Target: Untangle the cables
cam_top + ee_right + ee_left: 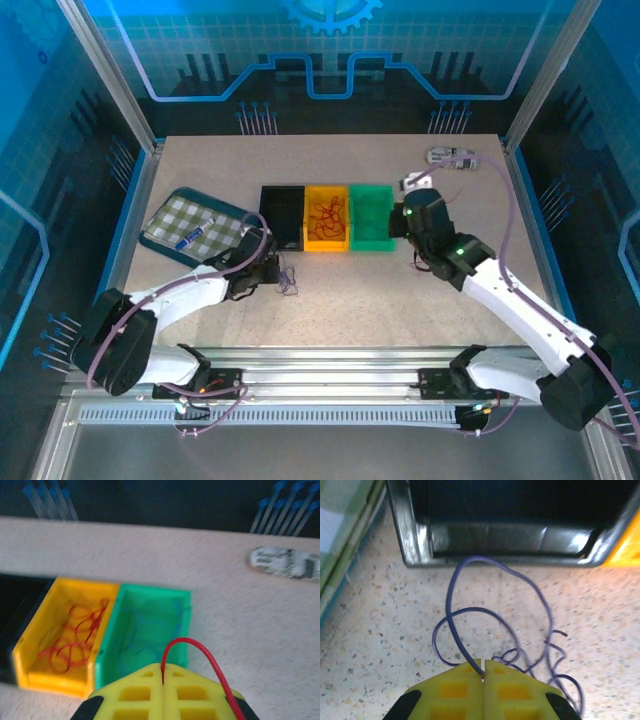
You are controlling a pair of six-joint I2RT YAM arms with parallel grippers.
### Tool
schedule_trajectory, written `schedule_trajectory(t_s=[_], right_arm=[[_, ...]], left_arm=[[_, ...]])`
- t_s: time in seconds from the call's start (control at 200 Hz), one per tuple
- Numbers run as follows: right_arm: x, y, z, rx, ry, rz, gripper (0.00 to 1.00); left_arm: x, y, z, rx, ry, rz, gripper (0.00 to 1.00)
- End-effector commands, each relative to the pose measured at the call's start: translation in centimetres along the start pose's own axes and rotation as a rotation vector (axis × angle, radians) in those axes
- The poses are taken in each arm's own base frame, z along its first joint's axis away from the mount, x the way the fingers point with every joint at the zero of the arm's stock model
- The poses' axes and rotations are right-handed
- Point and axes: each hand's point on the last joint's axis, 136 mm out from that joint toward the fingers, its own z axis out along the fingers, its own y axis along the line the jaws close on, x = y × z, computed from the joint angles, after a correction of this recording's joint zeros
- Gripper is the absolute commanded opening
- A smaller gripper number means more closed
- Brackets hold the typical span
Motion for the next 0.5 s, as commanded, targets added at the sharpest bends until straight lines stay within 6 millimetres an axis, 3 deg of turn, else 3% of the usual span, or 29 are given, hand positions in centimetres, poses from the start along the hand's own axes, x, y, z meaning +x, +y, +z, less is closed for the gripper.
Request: schedule_trajectory(t_s=[0.0, 0.115, 0.26, 0.345, 0.495], right_arm=[[-4.6, -1.6, -1.7, 0.043, -0.122, 0.048, 0.0], [-8.2, 0.2, -2.6, -0.053, -0.19, 0.025, 0.0], [-11.8, 4.4, -2.6, -0.255, -0.211, 0.015, 0.0], [-12.5, 6.5, -1.4, -0.331, -0.178, 0.025, 0.0], [-11.8, 9.4, 2.4, -0.416, -0.116, 0.054, 0.0]], left_arm=[[-0.7, -0.1, 0.1, -0.015, 0.015, -0.015, 0.0], [-0.8, -0.7, 0.2, 0.012, 0.022, -0.004, 0.0], [-1.0, -1.4, 0.2, 0.048, 0.016, 0.009, 0.0], [-1.1, -1.3, 0.1, 0.044, 0.014, 0.006, 0.0], [-1.3, -1.4, 0.3, 0.038, 0.022, 0.007, 0.0]])
